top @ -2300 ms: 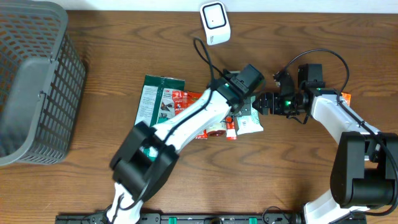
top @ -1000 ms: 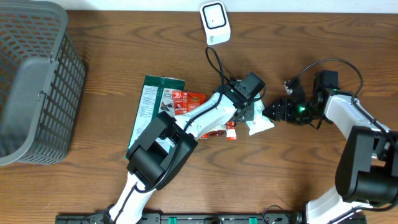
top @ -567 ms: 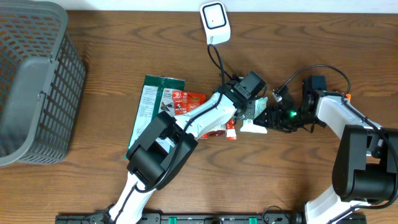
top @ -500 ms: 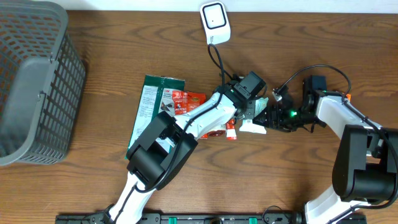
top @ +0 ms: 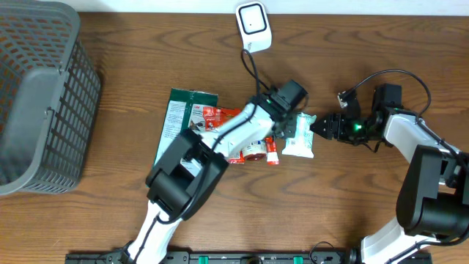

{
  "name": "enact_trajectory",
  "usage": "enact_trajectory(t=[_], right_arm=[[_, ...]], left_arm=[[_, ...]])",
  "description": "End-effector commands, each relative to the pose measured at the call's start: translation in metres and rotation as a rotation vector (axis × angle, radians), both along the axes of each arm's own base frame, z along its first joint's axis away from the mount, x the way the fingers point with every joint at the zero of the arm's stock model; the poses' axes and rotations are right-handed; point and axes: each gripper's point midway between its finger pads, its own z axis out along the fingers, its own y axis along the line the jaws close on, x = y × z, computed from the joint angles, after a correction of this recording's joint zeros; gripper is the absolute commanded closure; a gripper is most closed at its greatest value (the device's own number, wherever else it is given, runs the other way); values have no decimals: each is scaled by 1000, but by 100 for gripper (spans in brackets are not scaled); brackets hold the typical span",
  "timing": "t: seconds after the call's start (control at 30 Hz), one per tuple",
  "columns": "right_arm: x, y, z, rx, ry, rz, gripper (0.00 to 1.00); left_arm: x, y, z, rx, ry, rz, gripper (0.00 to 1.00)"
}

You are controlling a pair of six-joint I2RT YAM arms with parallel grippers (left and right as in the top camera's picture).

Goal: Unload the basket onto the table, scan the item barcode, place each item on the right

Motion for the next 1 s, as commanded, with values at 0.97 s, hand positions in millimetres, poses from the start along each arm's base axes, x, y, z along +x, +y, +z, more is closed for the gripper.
enact_trajectory(t=[0.97], right_arm=[[-9,18,-40,164,107,15,34]], left_arm=[[-35,-3,-31,18,180,-67,92]])
